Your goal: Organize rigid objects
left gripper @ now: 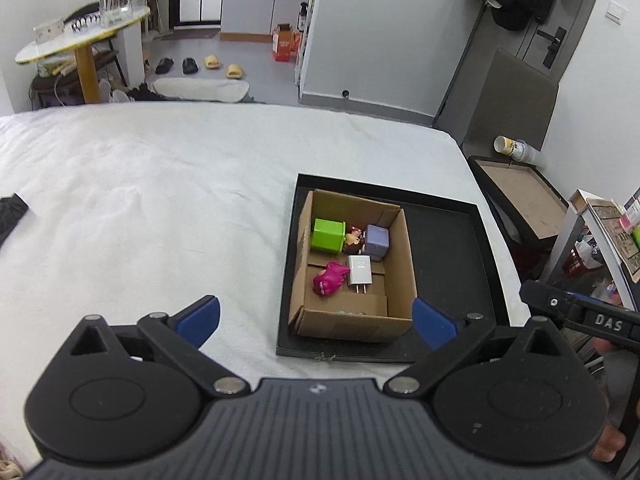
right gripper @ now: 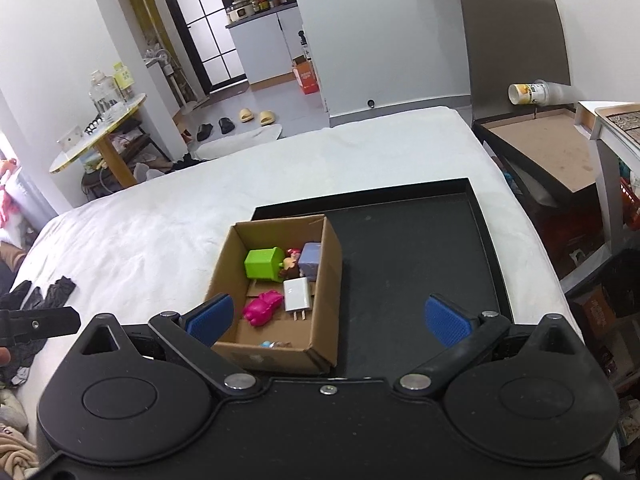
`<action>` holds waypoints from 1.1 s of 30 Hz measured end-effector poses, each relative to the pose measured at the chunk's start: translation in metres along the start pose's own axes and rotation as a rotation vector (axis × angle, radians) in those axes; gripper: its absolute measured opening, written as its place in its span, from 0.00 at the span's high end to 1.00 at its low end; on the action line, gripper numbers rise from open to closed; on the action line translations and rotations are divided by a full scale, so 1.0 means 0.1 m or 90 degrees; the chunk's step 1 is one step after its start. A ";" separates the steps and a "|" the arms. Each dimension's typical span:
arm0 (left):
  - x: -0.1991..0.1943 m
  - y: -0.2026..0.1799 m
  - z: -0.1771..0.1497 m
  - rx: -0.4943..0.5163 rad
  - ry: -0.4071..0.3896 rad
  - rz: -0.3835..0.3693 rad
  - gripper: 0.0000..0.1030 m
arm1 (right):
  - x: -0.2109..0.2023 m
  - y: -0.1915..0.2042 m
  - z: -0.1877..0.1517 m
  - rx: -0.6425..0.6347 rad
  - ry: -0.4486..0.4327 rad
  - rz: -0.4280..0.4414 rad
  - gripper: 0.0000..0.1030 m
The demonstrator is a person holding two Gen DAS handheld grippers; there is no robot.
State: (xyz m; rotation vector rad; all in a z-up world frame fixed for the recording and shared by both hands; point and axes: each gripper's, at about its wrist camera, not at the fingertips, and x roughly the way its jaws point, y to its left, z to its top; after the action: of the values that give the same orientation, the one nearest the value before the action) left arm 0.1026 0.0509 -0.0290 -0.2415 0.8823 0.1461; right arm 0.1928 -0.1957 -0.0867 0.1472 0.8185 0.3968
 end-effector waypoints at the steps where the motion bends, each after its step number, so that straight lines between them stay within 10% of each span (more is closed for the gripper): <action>1: -0.03 -0.01 0.00 0.005 -0.002 -0.002 0.01 | -0.04 0.01 0.00 -0.002 -0.003 0.005 0.00; 33: -0.76 -0.09 -0.27 0.039 -0.066 0.006 0.01 | -1.09 0.17 -0.12 -0.049 -0.070 0.003 0.00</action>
State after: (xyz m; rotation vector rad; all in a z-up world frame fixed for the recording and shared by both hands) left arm 0.0367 0.0334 0.0155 -0.1714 0.7841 0.1382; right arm 0.1120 -0.2241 -0.0163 0.0986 0.6943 0.4197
